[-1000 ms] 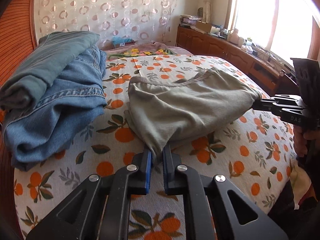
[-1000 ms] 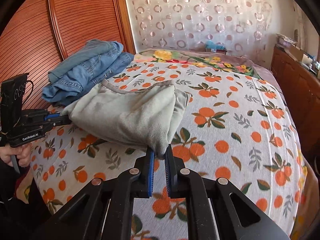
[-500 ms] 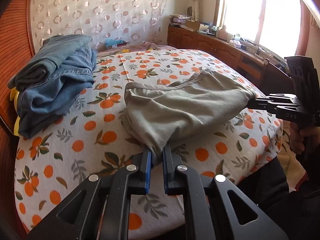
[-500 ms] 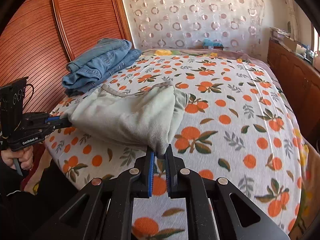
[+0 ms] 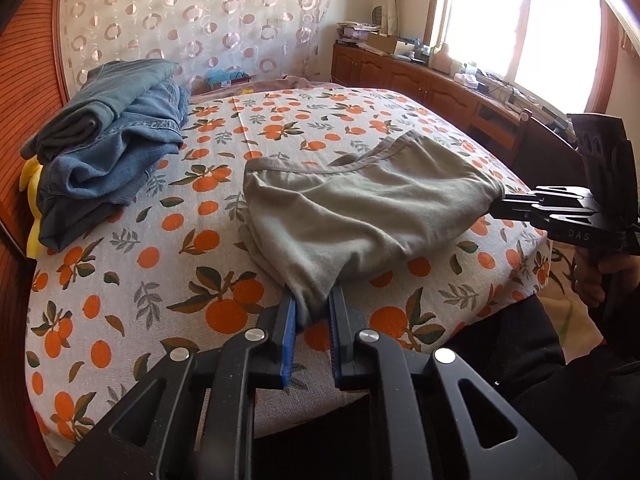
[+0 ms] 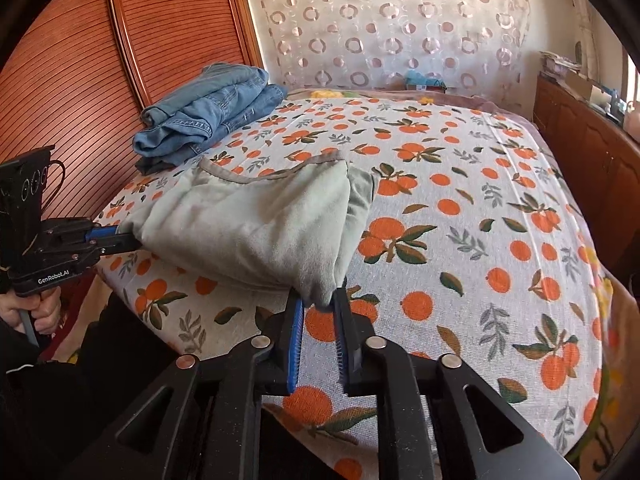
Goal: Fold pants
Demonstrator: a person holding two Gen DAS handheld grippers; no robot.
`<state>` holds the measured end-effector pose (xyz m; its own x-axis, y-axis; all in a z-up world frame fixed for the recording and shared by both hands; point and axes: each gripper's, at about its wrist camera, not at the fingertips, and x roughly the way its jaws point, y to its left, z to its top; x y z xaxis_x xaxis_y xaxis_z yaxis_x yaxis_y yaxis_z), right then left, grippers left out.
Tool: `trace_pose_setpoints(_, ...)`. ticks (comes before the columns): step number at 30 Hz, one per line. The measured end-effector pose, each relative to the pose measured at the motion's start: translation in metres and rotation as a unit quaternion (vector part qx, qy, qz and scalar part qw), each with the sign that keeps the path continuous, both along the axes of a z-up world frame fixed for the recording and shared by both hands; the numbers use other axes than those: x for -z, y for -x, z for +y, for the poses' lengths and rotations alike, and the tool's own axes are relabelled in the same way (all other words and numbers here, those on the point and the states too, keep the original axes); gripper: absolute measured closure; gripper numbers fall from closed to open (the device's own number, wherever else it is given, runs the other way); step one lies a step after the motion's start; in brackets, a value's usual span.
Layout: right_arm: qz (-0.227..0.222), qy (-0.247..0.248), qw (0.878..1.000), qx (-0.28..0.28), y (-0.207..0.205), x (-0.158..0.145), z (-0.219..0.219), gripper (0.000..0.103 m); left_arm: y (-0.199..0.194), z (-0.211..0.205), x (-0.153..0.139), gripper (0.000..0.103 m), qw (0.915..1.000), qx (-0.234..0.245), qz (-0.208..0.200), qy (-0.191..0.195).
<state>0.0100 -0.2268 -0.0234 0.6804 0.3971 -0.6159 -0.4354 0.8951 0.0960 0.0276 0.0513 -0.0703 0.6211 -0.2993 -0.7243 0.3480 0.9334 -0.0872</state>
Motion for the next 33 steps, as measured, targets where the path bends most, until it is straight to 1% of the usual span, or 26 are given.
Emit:
trace_pose_setpoints(5,-0.032,0.009,0.999,0.006,0.012,-0.019,-0.005,0.086,0.004,0.008,-0.014,0.078,0.9998,-0.012,-0.013,0.007)
trace_pose_setpoints(6,-0.037,0.009,0.999,0.007,0.014,-0.023,-0.006,0.086,0.003,0.010,-0.016,0.078,0.9997,-0.014,-0.015,0.009)
trace_pose_setpoints(8,-0.048,0.008,0.999,0.009,0.018,-0.030,-0.008,0.083,-0.001,0.013,-0.019,0.077,0.9996,-0.018,-0.015,0.014)
trace_pose_setpoints(10,-0.057,0.007,0.998,0.009,0.019,-0.036,-0.008,0.075,-0.006,0.014,-0.020,0.077,0.9996,-0.021,-0.014,0.016)
trace_pose_setpoints(11,-0.059,0.007,0.998,0.008,0.018,-0.037,-0.007,0.072,-0.009,0.015,-0.020,0.067,0.9995,-0.024,-0.012,0.015)
trace_pose_setpoints(12,-0.060,0.006,0.998,0.007,0.017,-0.037,-0.005,0.068,-0.012,0.016,-0.019,0.050,0.9994,-0.026,-0.012,0.017)
trace_pose_setpoints(14,-0.063,0.003,0.998,0.003,0.012,-0.038,0.000,0.067,-0.016,0.016,-0.021,0.041,0.9990,-0.029,-0.018,0.029)
trace_pose_setpoints(15,-0.064,0.003,0.998,0.001,0.010,-0.037,0.003,0.067,-0.017,0.016,-0.021,0.036,0.9989,-0.028,-0.017,0.032)
trace_pose_setpoints(17,-0.062,0.001,0.998,-0.004,0.002,-0.035,0.009,0.067,-0.022,0.014,-0.022,0.029,0.9988,-0.028,-0.019,0.034)
trace_pose_setpoints(25,-0.064,-0.007,0.998,-0.021,-0.028,-0.026,0.025,0.067,-0.043,0.001,-0.018,0.028,0.9992,-0.023,-0.021,0.025)
trace_pose_setpoints(30,-0.054,0.002,0.998,-0.024,-0.048,-0.018,0.033,0.067,-0.053,-0.003,-0.010,0.028,0.9995,-0.022,-0.012,0.019)
trace_pose_setpoints(33,-0.043,0.012,0.999,-0.017,-0.064,-0.012,0.034,0.067,-0.056,-0.003,-0.005,0.028,0.9996,-0.023,-0.007,0.016)
